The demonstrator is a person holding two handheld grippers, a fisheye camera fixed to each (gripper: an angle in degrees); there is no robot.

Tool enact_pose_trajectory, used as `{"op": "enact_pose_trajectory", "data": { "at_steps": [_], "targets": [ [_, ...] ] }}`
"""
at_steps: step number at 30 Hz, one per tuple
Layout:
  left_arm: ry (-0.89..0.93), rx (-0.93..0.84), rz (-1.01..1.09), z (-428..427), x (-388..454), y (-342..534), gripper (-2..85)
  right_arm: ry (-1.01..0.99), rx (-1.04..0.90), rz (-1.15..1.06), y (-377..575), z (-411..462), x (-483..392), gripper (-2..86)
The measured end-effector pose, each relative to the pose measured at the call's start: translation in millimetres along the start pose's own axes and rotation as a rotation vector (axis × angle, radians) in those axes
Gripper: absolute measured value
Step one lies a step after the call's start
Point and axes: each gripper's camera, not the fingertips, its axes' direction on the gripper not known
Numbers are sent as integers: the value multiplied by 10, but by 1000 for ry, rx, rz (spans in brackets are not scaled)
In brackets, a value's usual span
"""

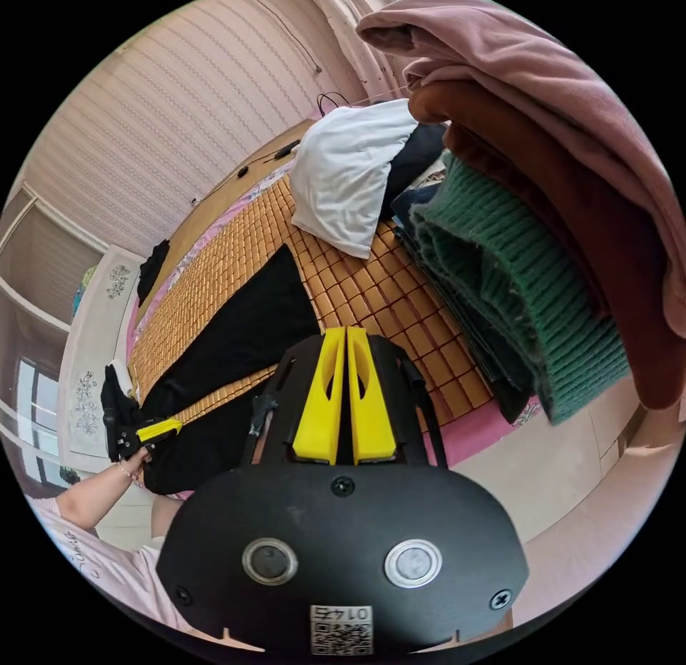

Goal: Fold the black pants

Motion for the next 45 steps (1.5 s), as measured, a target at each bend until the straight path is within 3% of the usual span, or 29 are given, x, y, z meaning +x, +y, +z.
{"op": "enact_pose_trajectory", "data": {
  "at_steps": [4, 8, 16, 21, 26, 30, 33, 36, 38, 41, 45],
  "targets": [
    [22, 142, -65, -281, -268, 273, -7, 41, 37, -83, 418, -194, 31, 44],
    [103, 237, -62, -589, -419, 817, -7, 100, -50, 92, 1163, -152, 428, 103],
    [107, 108, -119, -393, -555, 1610, -7, -126, -23, 399, 1573, 199, 685, 97],
    [83, 76, -138, -272, -730, 1851, -7, -273, -24, 348, 1382, 201, 547, 25],
    [110, 68, -188, -311, -1006, 2141, -7, -200, 27, 271, 1275, -60, 358, 18],
    [177, 95, -298, -342, -1262, 2430, -7, -163, -44, 239, 1158, 83, 173, 29],
    [193, 148, -393, -491, -1508, 2786, -7, -26, -38, 219, 1058, 56, -66, 39],
    [141, 202, -515, -685, -1808, 3276, -7, 186, -23, 67, 890, 10, -578, 19],
    [71, 223, -650, -796, -2108, 3721, -7, 284, -35, -190, 694, 162, -1296, 6],
    [-10, 237, -757, -864, -2497, 4183, -7, 292, -112, -564, 489, 647, -2368, 0],
    [-75, 241, -807, -892, -2983, 4366, -7, 382, -143, -761, 258, 1366, -3355, -2]
  ]
}}
